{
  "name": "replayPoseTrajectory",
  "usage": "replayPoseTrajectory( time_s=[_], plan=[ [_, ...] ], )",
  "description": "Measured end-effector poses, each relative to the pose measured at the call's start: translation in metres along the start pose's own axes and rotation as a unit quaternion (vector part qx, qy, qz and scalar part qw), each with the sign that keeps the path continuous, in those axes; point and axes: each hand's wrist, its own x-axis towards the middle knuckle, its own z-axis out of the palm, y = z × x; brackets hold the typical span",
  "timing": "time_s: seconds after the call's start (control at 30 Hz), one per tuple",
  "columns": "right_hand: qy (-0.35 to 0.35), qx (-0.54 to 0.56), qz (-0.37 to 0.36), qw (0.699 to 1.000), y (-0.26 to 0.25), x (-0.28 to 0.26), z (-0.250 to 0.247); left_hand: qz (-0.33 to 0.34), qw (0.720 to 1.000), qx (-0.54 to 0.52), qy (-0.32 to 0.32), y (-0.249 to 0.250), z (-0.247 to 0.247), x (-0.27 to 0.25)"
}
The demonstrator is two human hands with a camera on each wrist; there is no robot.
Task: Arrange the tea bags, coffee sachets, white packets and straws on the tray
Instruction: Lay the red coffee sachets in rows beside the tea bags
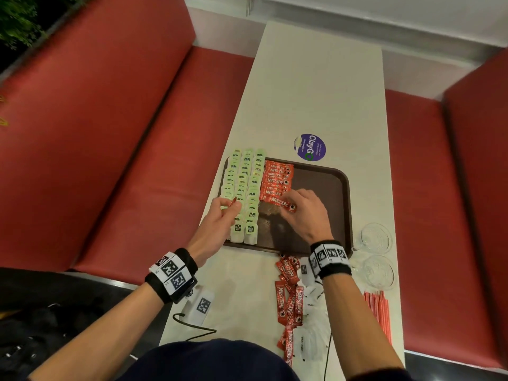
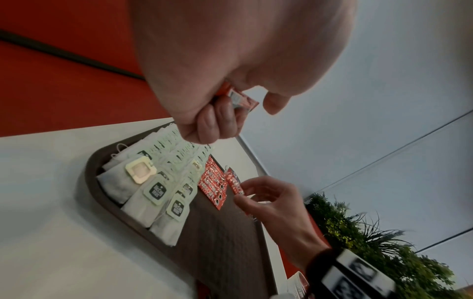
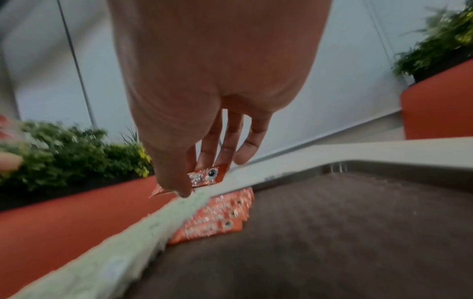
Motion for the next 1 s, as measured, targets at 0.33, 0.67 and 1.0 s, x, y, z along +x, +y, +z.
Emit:
replayPoseTrajectory(
  time_s=[0.33, 0.67, 1.0],
  plan=[
    [-0.099, -0.053, 0.01, 0.994, 0.015, 0.05, 0.044, -0.027, 0.999, -0.015, 0.022, -0.019, -0.018, 0.005],
    [-0.096, -0.024, 0.041, 0.994, 0.015, 0.052, 0.044, -0.022, 0.999, -0.008, 0.025, -0.023, -0.019, 0.003],
    [-0.007, 0.061, 0.043, 0.997, -0.018, 0.043, 0.016, 0.024, 0.999, -0.028, -0.006, -0.009, -0.018, -0.005]
  ],
)
